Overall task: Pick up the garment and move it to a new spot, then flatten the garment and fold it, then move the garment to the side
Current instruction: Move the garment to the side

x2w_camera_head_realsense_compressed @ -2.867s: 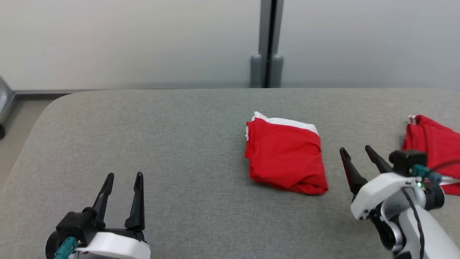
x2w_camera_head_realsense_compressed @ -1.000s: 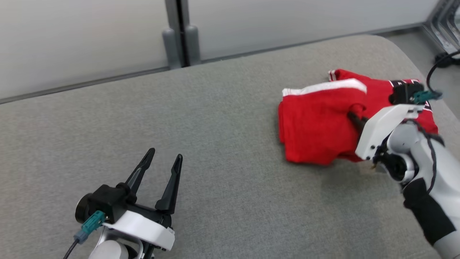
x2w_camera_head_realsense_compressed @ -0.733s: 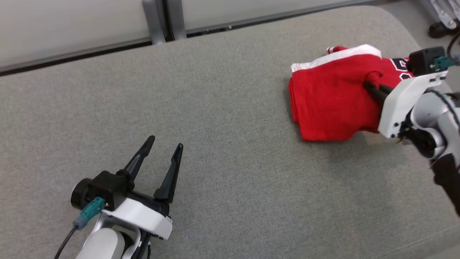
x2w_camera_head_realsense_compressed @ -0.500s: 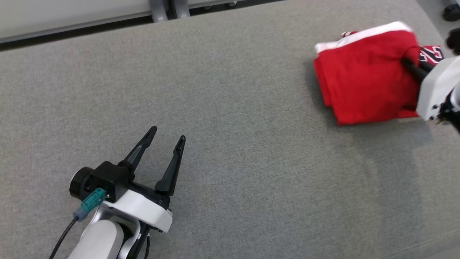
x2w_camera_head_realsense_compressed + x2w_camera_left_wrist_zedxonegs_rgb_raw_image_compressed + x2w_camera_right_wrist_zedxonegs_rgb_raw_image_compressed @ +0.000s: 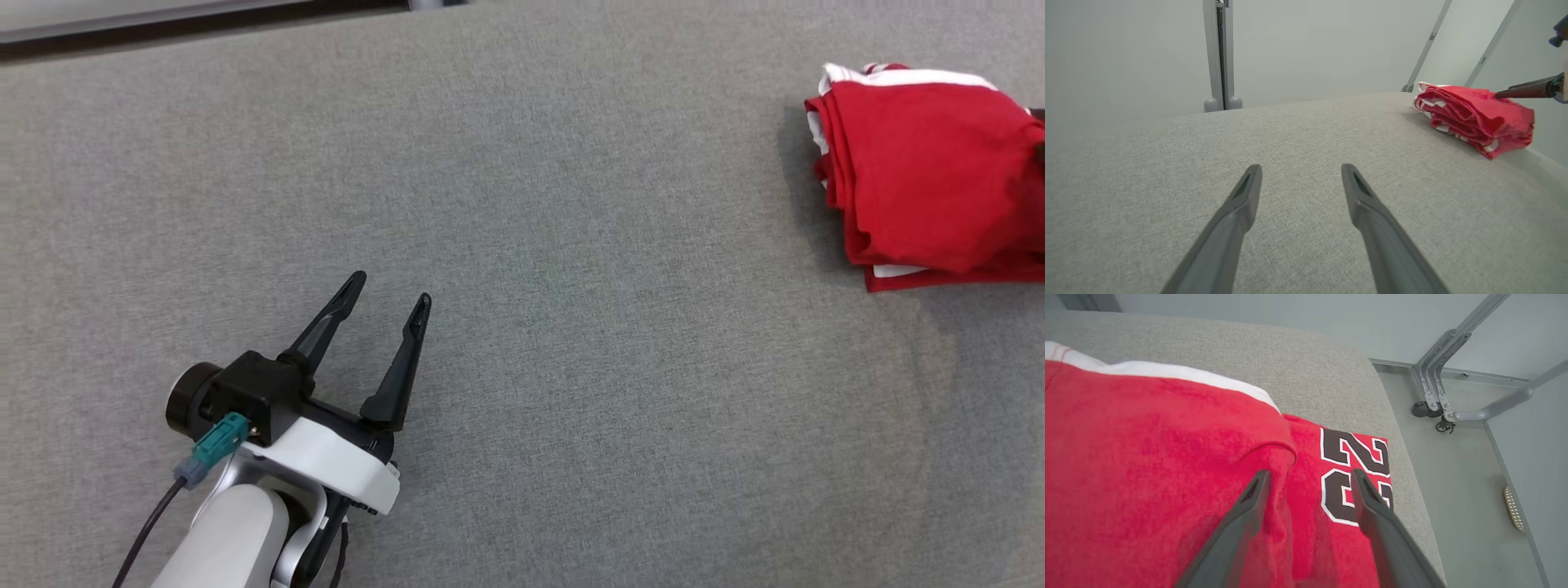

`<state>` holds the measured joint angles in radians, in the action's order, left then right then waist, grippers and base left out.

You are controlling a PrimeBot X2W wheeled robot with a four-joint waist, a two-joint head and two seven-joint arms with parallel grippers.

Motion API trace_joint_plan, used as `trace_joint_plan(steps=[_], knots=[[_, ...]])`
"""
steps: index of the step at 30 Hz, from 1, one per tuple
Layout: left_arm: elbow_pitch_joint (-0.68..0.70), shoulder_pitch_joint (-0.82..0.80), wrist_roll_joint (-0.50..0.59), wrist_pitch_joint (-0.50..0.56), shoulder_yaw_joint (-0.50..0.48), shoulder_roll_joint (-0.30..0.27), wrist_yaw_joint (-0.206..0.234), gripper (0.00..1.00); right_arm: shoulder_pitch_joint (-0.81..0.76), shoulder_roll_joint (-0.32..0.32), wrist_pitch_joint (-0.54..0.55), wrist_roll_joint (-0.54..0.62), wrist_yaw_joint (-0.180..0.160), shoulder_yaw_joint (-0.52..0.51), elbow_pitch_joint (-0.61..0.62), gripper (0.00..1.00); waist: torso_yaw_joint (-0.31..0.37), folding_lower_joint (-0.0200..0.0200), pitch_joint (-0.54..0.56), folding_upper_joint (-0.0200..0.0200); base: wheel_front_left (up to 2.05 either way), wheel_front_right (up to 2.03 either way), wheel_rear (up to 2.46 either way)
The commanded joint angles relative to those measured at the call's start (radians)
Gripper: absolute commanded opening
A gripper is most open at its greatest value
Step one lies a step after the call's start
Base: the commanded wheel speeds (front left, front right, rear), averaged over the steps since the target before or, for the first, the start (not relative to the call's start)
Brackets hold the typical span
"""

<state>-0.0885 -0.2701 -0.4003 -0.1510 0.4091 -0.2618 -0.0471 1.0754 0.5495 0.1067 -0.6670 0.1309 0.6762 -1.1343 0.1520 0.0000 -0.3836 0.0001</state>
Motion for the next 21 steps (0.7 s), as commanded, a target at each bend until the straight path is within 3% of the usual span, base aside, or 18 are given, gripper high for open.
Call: trace_joint_plan(steps=[1, 5, 12, 21], knots=[[-0.007, 0.001, -0.007, -0.010, -0.002, 0.002, 0.004, 1.00, 0.020, -0.008, -0.034, 0.020, 0.000, -0.017, -0.044, 1.00, -0.011, 0.0000, 0.022, -0.0001, 0.00, 0.00, 0.00], [-0.027, 0.018, -0.017, -0.032, -0.008, 0.009, 0.007, 1.00, 0.041, -0.034, -0.148, 0.059, 0.000, -0.059, -0.127, 1.00, -0.025, 0.0000, 0.073, -0.0001, 0.00, 0.00, 0.00], [-0.052, 0.061, -0.021, -0.061, -0.030, -0.003, 0.034, 1.00, 0.008, -0.100, -0.288, 0.040, 0.000, -0.117, -0.137, 1.00, -0.045, 0.0000, 0.195, -0.0001, 0.00, 0.00, 0.00], [-0.018, 0.158, -0.053, -0.084, -0.110, -0.026, 0.111, 1.00, -0.151, -0.158, -0.358, -0.051, 0.000, -0.151, 0.049, 1.00, -0.075, 0.0000, 0.352, -0.0001, 0.00, 0.00, 0.00]])
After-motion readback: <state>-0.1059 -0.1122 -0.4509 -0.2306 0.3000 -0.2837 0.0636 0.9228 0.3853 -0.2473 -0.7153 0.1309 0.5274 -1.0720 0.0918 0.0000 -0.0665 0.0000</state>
